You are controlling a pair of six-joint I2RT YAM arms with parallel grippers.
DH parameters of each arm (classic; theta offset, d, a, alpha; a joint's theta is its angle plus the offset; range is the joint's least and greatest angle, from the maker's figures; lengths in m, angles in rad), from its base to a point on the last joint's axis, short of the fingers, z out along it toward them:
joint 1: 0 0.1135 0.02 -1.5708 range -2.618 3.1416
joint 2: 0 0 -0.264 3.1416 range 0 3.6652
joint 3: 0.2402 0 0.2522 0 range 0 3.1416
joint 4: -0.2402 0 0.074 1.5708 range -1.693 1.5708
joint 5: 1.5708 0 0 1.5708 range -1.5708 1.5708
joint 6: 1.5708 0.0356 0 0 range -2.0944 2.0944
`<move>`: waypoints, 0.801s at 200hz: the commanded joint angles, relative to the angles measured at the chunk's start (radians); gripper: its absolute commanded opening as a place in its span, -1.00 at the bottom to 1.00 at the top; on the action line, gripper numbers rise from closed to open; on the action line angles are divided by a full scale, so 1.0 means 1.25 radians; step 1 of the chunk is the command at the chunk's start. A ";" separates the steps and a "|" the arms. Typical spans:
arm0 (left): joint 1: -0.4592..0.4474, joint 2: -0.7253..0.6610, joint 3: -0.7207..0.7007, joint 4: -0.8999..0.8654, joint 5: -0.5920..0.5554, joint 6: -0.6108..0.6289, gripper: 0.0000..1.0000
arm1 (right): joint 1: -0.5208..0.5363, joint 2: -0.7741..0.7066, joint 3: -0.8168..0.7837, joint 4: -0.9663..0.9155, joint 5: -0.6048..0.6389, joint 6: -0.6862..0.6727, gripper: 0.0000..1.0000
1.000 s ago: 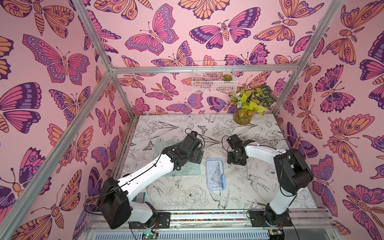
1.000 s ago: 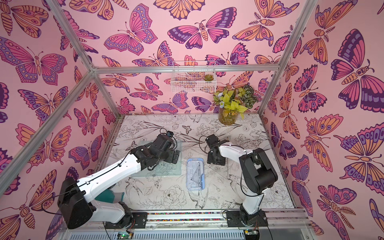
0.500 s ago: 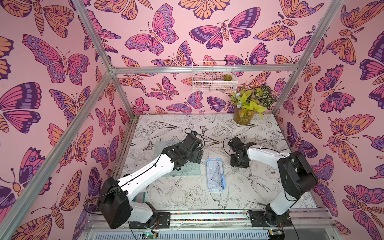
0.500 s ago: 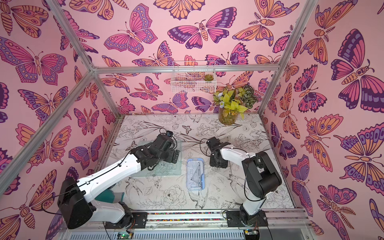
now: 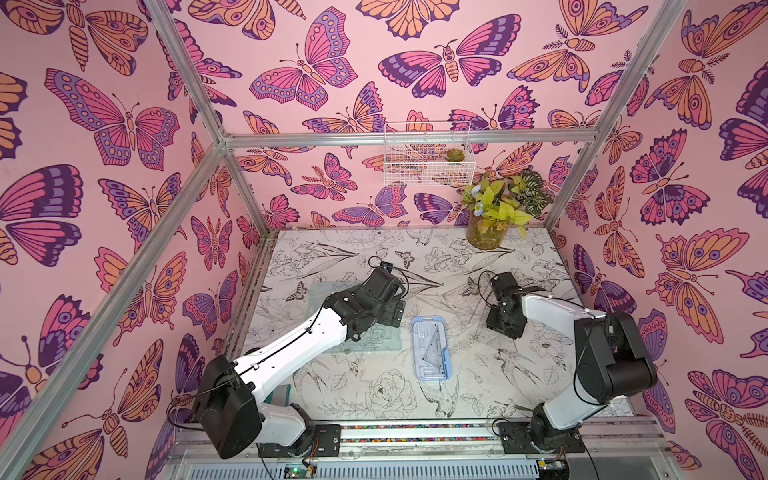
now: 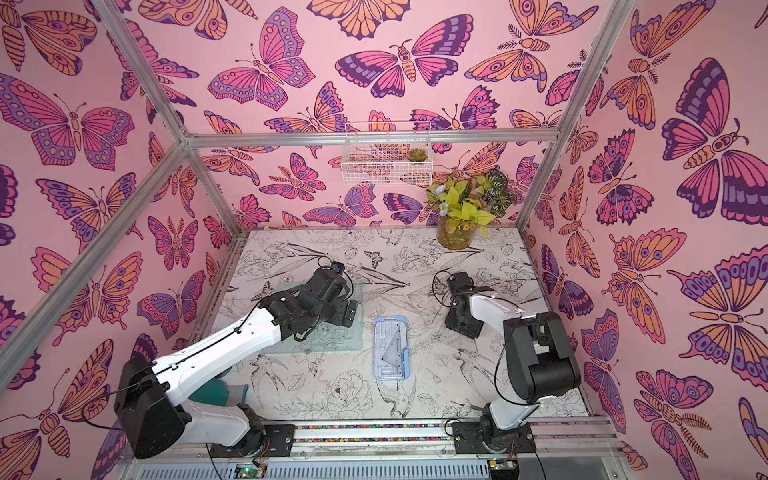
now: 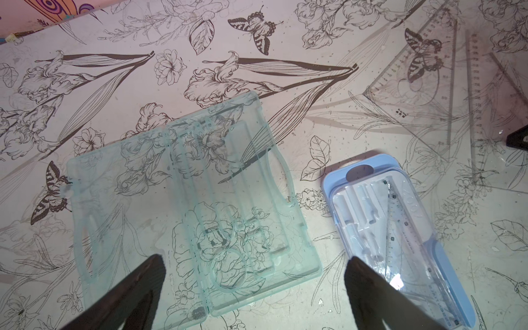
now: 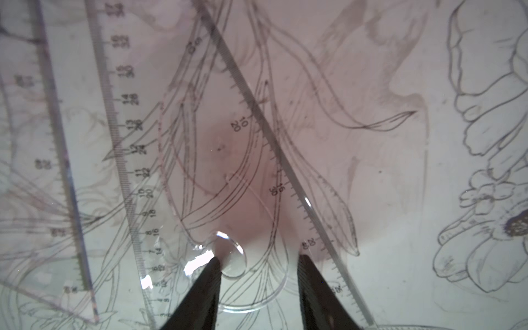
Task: Open the ruler set and take out the ruler
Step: Place the ruler at the center of the board.
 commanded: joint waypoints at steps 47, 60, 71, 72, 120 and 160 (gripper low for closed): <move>0.057 0.032 0.059 -0.070 0.073 -0.078 1.00 | -0.023 -0.077 0.011 0.022 -0.104 -0.029 0.08; 0.101 0.033 0.056 -0.071 0.148 -0.136 1.00 | -0.018 -0.132 0.020 0.021 -0.155 -0.052 0.18; 0.131 0.034 0.054 -0.077 0.195 -0.181 1.00 | -0.009 -0.176 0.038 0.003 -0.190 -0.071 0.26; 0.134 0.034 0.054 -0.079 0.198 -0.185 1.00 | -0.007 -0.180 0.041 0.002 -0.194 -0.072 0.26; 0.131 0.074 0.134 -0.172 0.252 -0.218 1.00 | 0.019 -0.253 0.111 -0.155 -0.284 -0.116 0.34; 0.036 0.116 0.117 -0.161 0.210 -0.153 0.96 | 0.023 -0.276 0.030 -0.127 -0.396 -0.126 0.22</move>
